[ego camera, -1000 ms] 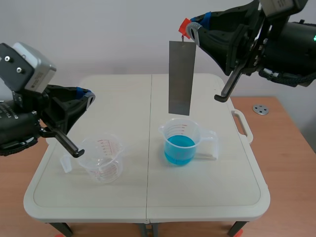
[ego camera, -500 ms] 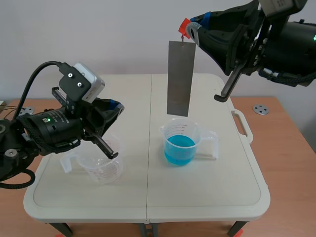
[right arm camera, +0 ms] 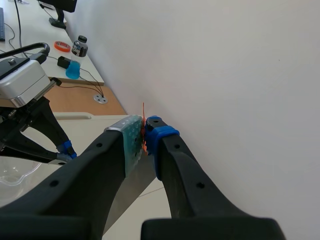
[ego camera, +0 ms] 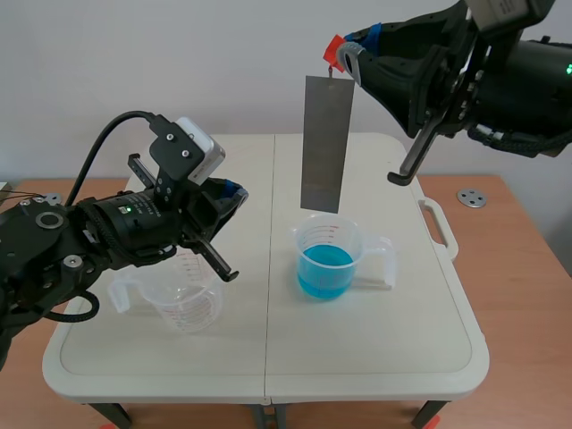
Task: Hold the metal plate by the orange handle, dip it into the blue solution, take it out and point at it, then put the plate back in the beaker on the left.
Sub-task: 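Raise the plate and point at it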
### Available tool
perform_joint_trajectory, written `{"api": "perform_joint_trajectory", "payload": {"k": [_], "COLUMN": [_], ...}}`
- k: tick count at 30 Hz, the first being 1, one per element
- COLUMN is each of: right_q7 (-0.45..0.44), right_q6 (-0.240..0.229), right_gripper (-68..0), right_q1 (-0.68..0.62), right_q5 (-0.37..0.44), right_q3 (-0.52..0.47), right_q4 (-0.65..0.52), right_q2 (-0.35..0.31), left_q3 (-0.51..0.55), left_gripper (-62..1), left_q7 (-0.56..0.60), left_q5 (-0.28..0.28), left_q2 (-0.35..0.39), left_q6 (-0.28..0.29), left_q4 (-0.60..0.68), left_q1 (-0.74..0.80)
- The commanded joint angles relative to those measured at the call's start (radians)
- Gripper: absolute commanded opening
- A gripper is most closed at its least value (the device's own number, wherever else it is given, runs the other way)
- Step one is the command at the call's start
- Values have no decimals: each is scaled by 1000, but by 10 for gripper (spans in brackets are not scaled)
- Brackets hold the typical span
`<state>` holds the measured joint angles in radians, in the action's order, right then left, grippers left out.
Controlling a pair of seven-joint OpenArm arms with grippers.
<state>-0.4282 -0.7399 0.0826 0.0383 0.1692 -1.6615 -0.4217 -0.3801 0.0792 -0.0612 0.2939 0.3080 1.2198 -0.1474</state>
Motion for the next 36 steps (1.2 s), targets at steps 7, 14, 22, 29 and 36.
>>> {"api": "perform_joint_trajectory", "payload": {"k": [7,14,22,29,36], "right_q7": [-11,-11,-11,-11,-12], "right_q6": [-6,-6,-6,-6,-6], "right_gripper": [-663,-663,-663,-663,-663], "right_q1": [11,11,11,11,11], "right_q5": [22,22,22,22,23], "right_q3": [-14,-14,-14,-14,-14], "right_q4": [-21,-21,-21,-21,-21], "right_q2": [-8,-8,-8,-8,-8], "left_q3": [-18,-18,-18,-18,-6], "left_gripper": [-573,-573,-573,-573,-573], "left_q7": [13,14,13,13,24], "left_q5": [-26,-42,-56,-56,-30], "left_q2": [-27,-33,-33,-33,14], "left_q6": [-3,-6,-6,-6,-45], "left_q4": [4,4,4,4,21], "left_q1": [-19,-23,-36,-35,-3]}}
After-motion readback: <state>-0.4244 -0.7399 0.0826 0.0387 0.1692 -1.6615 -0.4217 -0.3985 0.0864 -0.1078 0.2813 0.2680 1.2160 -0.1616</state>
